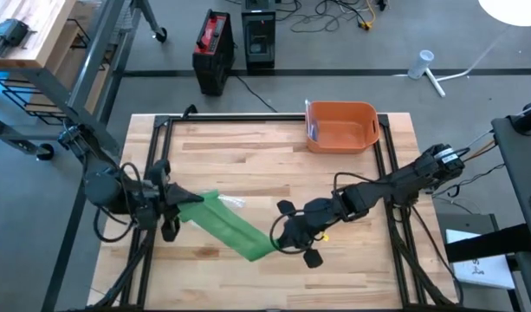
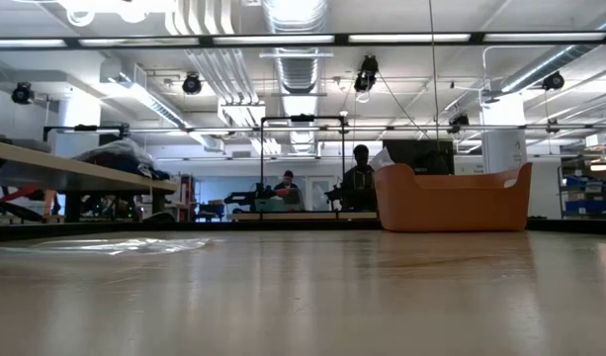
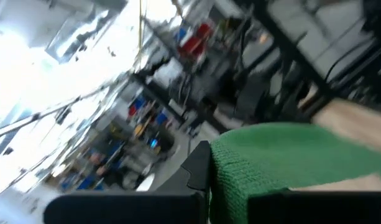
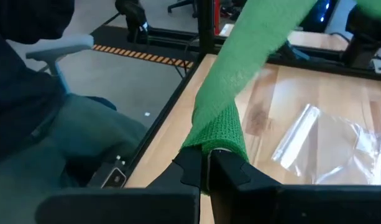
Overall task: Roll bandage
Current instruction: Roll the green bandage
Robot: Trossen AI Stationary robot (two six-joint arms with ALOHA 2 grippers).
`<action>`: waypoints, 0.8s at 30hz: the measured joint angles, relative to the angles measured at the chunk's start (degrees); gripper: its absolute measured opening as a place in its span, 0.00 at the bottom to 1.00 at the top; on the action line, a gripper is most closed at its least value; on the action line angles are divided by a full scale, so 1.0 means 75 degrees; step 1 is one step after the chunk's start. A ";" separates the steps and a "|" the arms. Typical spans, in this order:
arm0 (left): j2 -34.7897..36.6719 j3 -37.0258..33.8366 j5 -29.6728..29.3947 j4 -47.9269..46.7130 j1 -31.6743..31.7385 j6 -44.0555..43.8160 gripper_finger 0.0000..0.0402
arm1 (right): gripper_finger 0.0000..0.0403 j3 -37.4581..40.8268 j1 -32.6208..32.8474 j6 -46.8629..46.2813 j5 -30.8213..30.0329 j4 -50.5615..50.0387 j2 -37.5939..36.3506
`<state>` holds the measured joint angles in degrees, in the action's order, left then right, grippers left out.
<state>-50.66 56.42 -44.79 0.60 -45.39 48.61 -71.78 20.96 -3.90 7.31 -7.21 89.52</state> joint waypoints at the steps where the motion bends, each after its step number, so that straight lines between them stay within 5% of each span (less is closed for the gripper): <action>1: 0.0023 0.0000 0.0247 0.0064 0.0000 0.0021 0.00 | 0.01 0.0028 -0.0033 -0.0008 0.0000 -0.0025 0.0000; 15: -0.0018 -0.0159 0.0500 0.0297 0.0297 -0.0059 0.00 | 0.01 -0.0615 0.0334 0.0552 0.0295 0.0359 -0.0029; 24: -0.0020 -0.1190 0.0500 0.1236 0.0851 -0.0344 0.00 | 0.01 -0.1428 0.0628 0.1513 0.0543 0.0691 -0.0029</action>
<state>-50.81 47.50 -41.03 9.88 -39.00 46.03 -82.49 25.67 7.45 11.38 -2.03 89.30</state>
